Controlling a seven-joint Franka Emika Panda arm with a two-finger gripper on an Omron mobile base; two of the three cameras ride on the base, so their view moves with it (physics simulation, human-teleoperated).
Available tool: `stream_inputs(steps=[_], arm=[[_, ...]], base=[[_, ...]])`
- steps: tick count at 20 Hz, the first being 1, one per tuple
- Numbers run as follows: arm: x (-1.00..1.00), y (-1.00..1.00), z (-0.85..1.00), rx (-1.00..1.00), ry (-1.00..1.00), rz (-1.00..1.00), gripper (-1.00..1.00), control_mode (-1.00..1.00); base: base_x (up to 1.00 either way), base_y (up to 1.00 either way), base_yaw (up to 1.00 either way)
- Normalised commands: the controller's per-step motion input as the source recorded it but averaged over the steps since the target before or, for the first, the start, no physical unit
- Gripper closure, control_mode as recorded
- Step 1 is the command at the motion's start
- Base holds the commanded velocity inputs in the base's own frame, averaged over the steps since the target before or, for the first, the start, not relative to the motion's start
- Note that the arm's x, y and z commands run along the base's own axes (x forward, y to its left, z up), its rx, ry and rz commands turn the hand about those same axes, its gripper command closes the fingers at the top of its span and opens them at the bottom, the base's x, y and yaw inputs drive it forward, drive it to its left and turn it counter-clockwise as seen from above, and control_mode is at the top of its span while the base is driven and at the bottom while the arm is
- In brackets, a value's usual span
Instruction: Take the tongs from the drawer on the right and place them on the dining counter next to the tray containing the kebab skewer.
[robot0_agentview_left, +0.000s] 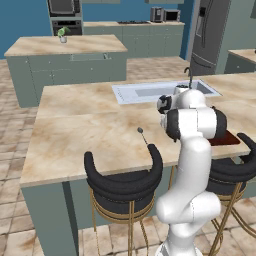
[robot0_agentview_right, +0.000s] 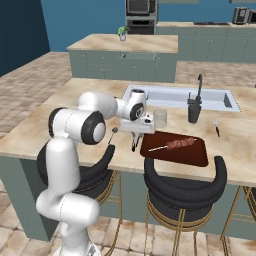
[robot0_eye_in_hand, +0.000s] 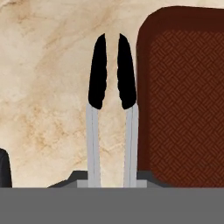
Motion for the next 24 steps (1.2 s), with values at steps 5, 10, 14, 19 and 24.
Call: stream_inputs(steps=[5, 10, 14, 19, 24], arm=[[0.00, 0.10, -0.19, 0.00, 0.02, -0.05, 1.00, -1.00], [0.01, 0.16, -0.20, 0.00, 0.00, -0.01, 1.00, -1.00], [0.17, 0.04, -0.39, 0.00, 0.00, 0.00, 1.00, -1.00], [0.02, 0.00, -0.05, 0.00, 0.00, 0.00, 1.00, -1.00], [0.00, 0.00, 0.00, 0.00, 0.00, 0.00, -1.00, -1.00]], base=[[0.00, 0.00, 0.00], [0.00, 0.00, 0.00], [0.00, 0.00, 0.00], [0.00, 0.00, 0.00], [0.00, 0.00, 0.00]])
